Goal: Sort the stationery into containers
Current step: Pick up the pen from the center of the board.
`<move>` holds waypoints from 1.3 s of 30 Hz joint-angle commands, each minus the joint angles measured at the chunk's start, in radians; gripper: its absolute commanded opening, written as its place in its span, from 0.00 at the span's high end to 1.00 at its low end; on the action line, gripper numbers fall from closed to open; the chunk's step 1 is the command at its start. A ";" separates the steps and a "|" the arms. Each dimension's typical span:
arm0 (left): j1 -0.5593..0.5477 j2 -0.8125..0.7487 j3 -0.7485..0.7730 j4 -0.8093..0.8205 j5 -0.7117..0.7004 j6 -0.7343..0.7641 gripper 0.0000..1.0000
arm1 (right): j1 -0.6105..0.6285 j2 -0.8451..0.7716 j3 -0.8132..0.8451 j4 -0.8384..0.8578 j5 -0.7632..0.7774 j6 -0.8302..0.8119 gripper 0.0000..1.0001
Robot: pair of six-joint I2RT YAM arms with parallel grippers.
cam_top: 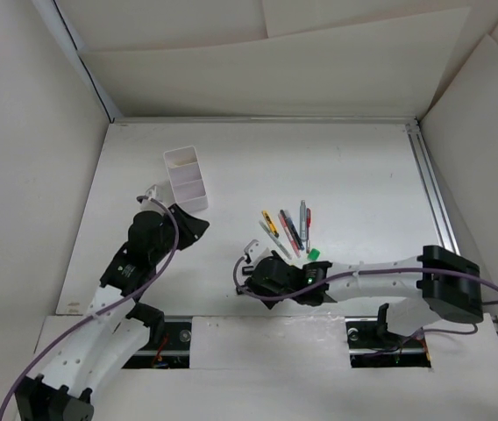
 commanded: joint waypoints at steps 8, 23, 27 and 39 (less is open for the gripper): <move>0.004 -0.144 0.050 -0.080 -0.032 -0.054 0.72 | -0.034 0.105 0.128 0.092 -0.084 -0.155 0.29; 0.004 -0.182 0.127 -0.099 -0.054 -0.066 0.64 | -0.073 0.147 0.105 0.161 -0.185 -0.166 0.42; 0.004 -0.182 0.127 -0.099 -0.054 -0.066 0.64 | -0.073 0.156 0.085 0.170 -0.203 -0.166 0.42; 0.004 -0.161 0.147 -0.089 -0.054 -0.057 0.64 | -0.082 0.165 0.033 0.190 -0.194 -0.138 0.39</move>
